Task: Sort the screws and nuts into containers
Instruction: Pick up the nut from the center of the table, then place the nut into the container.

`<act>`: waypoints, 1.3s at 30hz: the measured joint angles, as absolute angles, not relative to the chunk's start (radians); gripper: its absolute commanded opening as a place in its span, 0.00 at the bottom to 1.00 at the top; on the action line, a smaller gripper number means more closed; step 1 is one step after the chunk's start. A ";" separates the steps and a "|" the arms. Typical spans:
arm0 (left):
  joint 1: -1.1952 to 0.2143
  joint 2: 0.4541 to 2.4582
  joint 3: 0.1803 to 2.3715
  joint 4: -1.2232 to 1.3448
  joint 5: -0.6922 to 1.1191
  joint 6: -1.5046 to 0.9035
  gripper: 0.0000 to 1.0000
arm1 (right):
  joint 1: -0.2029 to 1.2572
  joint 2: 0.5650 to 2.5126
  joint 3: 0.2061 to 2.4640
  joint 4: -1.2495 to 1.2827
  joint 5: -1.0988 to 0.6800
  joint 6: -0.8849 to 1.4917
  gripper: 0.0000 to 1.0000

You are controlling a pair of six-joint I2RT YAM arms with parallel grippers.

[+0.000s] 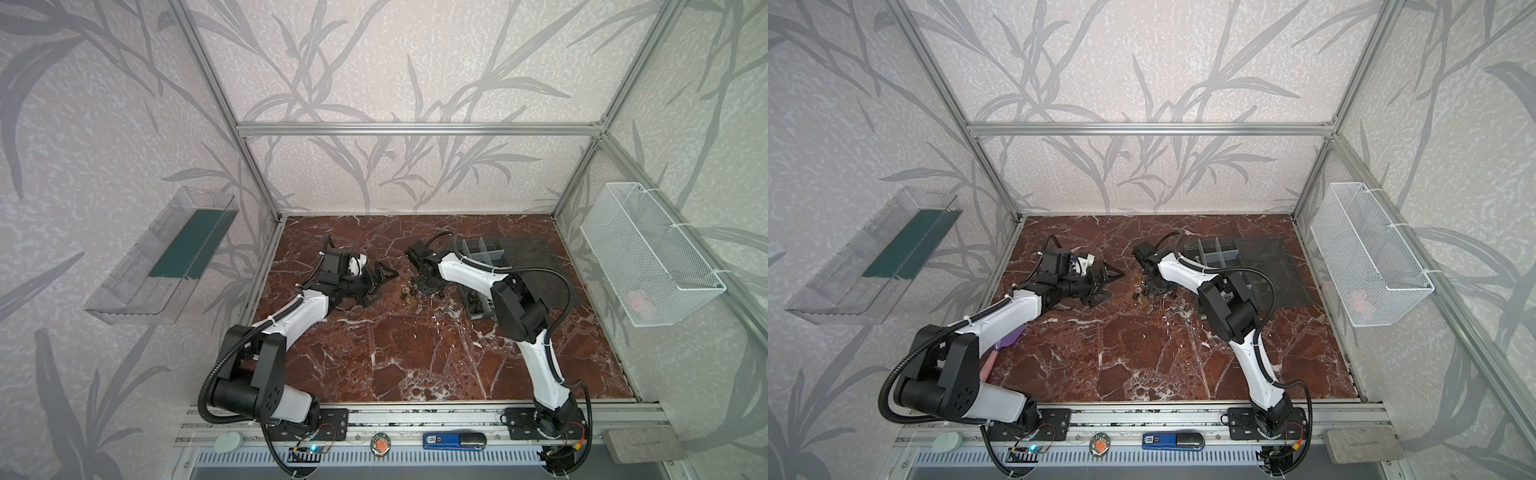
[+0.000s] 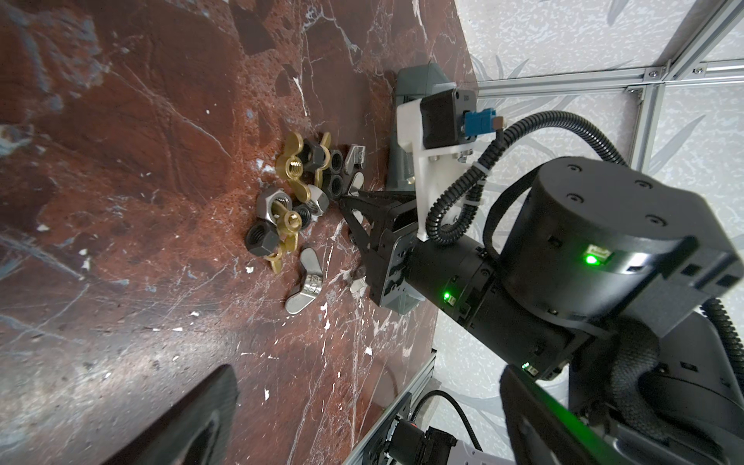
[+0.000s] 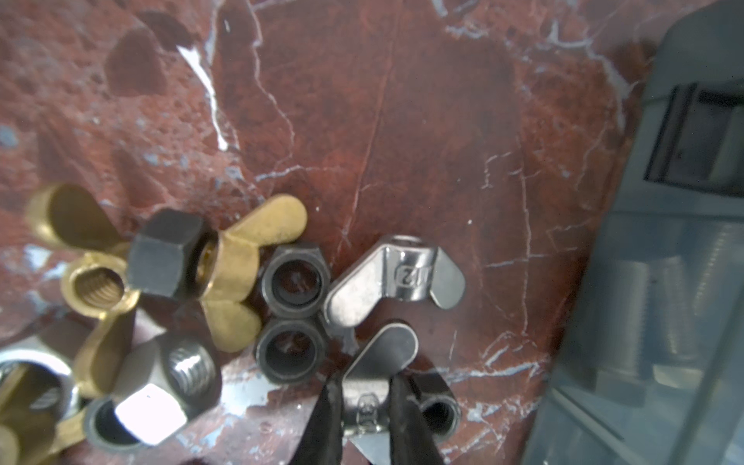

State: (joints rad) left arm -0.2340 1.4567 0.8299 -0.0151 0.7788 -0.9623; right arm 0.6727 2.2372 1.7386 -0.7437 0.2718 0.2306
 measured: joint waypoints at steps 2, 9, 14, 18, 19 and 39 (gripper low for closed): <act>-0.238 1.457 0.838 -0.019 0.778 -0.960 1.00 | 0.670 2.215 1.717 -0.745 0.263 0.231 0.16; -0.286 1.474 0.891 -0.031 0.774 -0.950 1.00 | 0.624 2.016 1.617 -0.747 0.245 0.234 0.16; -0.312 1.500 0.911 -0.030 0.767 -0.950 1.00 | 0.550 1.861 1.553 -0.736 0.246 0.234 0.16; -0.321 1.509 0.916 -0.030 0.762 -0.950 1.00 | 0.469 1.805 1.499 -0.730 0.245 0.230 0.16; -0.321 1.510 0.916 -0.030 0.761 -0.950 0.99 | 0.450 1.803 1.485 -0.727 0.244 0.229 0.16; -0.327 1.512 0.928 -0.039 0.753 -0.950 0.99 | 0.302 1.892 1.390 -0.672 0.202 0.216 0.25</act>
State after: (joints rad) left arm -0.3275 1.5116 0.9276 -0.0391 0.7532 -0.9501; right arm 0.3016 1.8915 1.3895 -0.6724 0.2020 0.2161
